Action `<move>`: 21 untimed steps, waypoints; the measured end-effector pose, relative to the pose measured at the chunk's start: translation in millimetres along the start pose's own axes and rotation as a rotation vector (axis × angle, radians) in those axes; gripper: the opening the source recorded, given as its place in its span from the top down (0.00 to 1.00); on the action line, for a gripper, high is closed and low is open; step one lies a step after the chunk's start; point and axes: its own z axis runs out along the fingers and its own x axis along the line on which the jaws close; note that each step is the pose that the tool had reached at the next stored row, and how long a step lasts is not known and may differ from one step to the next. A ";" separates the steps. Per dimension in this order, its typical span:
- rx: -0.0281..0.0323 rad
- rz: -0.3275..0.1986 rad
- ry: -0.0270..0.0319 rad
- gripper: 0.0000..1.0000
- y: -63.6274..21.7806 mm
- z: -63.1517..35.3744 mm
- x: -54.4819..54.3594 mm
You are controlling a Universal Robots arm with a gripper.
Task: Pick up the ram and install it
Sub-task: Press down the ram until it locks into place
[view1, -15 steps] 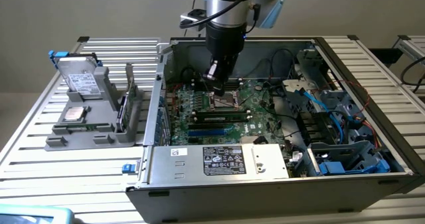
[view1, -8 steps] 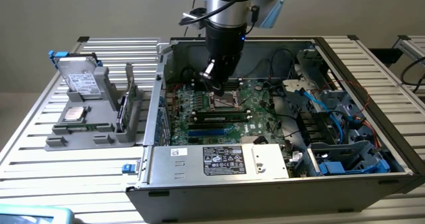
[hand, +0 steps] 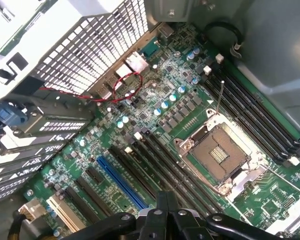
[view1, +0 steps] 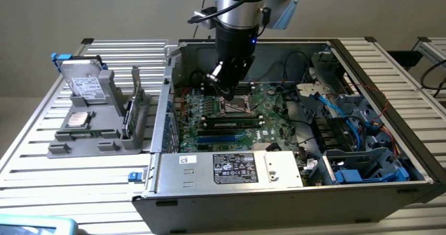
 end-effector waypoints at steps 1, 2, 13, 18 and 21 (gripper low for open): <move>-0.0012 0.012 0.0002 0.89 0.0 -0.1 0.1; -0.0021 0.026 -0.0001 0.89 0.0 -0.3 0.1; -0.0001 0.159 0.0070 0.89 0.0 -0.9 0.1; 0.0021 0.220 0.0117 0.89 0.0 -0.9 0.1; 0.0012 0.260 0.0128 0.89 0.0 -0.9 0.1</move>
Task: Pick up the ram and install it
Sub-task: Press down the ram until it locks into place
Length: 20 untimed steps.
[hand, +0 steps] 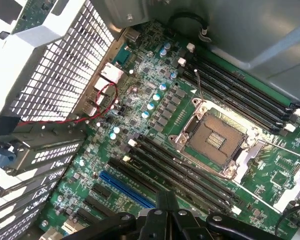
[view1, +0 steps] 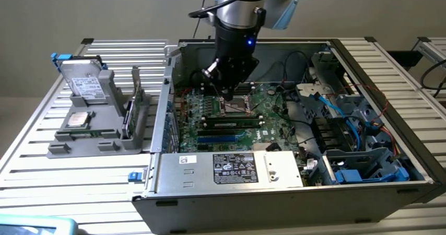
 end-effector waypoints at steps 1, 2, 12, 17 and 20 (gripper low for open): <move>-0.0006 0.014 0.0003 0.89 0.0 0.0 0.0; -0.0016 0.029 0.0003 0.89 0.0 0.1 0.0; -0.0114 0.172 0.0003 0.89 0.0 0.0 0.0; -0.0174 0.249 0.0003 0.89 0.0 0.1 0.0; -0.0206 0.292 0.0005 0.89 0.0 -1.1 0.1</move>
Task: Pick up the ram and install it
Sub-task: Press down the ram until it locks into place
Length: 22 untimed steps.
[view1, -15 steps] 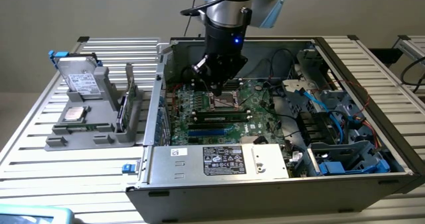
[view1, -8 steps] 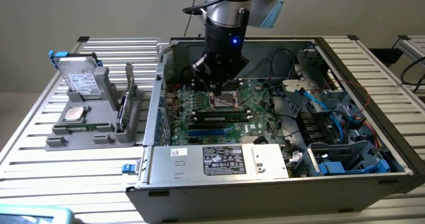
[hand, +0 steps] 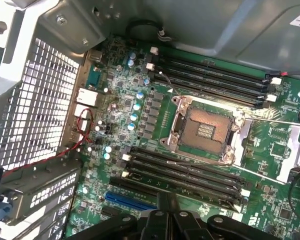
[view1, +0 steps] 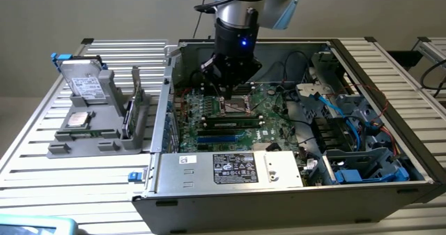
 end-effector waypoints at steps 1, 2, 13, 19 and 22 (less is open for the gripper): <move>-0.0006 0.012 0.0000 0.89 0.0 -0.9 0.1; -0.0004 0.023 0.0003 0.89 0.0 -2.3 0.2; 0.0083 0.127 -0.0119 0.89 0.1 -11.1 0.8; 0.0162 0.172 -0.0732 0.89 1.0 -11.5 0.6; 0.0182 0.198 -0.0923 0.89 1.3 -13.2 0.7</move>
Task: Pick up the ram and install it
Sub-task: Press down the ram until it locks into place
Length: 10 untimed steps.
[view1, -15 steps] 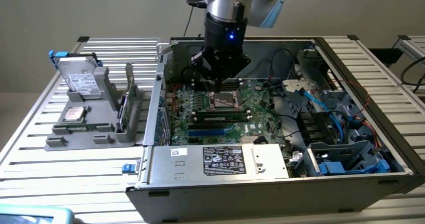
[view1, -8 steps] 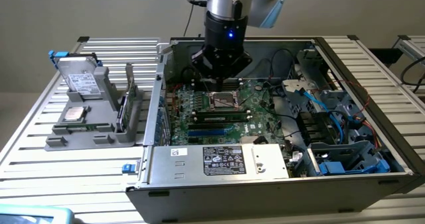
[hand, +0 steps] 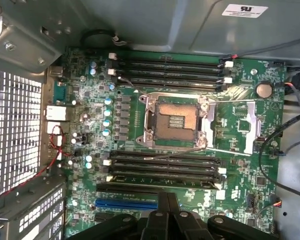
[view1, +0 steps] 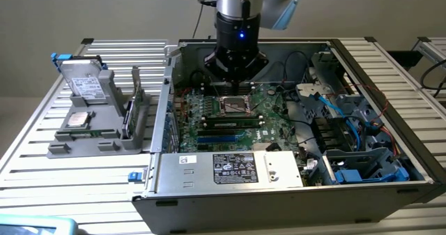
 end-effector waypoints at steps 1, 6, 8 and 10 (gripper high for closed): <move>0.0003 0.009 -0.0057 0.89 0.1 -0.9 0.0; 0.0014 0.040 -0.0225 0.89 0.4 -3.2 -0.1; 0.0016 0.040 -0.0225 0.89 0.4 -3.3 0.0; 0.0016 0.040 -0.0226 0.89 0.4 -3.3 0.0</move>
